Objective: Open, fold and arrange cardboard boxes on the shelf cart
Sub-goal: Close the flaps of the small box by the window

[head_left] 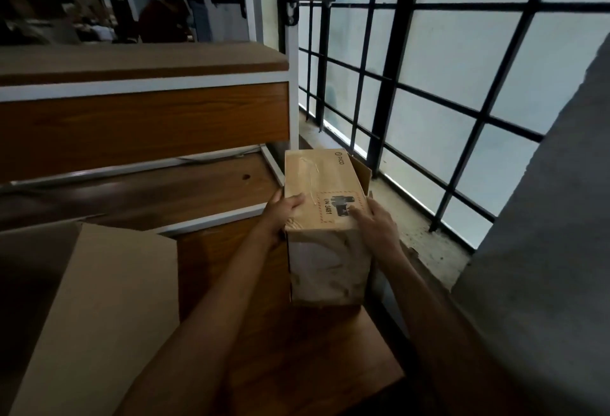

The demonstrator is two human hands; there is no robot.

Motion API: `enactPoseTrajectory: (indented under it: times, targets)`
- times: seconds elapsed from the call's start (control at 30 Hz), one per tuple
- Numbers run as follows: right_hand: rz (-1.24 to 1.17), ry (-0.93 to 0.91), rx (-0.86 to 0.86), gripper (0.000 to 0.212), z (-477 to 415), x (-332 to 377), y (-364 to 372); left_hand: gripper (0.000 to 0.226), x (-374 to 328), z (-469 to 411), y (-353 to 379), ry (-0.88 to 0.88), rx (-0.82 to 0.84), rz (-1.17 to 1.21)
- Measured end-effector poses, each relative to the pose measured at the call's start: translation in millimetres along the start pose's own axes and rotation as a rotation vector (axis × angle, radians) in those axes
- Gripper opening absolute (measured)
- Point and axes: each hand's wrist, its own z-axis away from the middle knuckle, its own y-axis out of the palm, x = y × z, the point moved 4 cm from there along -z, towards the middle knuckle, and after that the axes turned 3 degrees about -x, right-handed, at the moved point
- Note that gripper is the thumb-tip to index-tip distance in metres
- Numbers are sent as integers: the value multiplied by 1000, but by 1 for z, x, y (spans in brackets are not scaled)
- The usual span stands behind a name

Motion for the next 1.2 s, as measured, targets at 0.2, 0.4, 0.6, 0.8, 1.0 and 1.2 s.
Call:
enactPoseTrajectory:
  times: [0.2,0.4,0.6,0.8,1.0,1.2]
  targets:
    - [136,-185,48,31,9,29,20,20,2,37,-29,-2,-44,177]
    - [258,-367,195,95,75,55,32,31,53,115,-62,-120,-136,253]
    - [319,-528,474,44,122,45,26,34,127,166,-90,-151,-410,132]
    - [834,-203,452,88,93,-16,30,34,116,176,-105,55,-581,-222]
    - [275,-115,190,85,95,-13,13,31,93,183,-111,133,-620,-276]
    - [-340,27,18,34,93,-2,-39,21,43,215,-83,315,-554,-161]
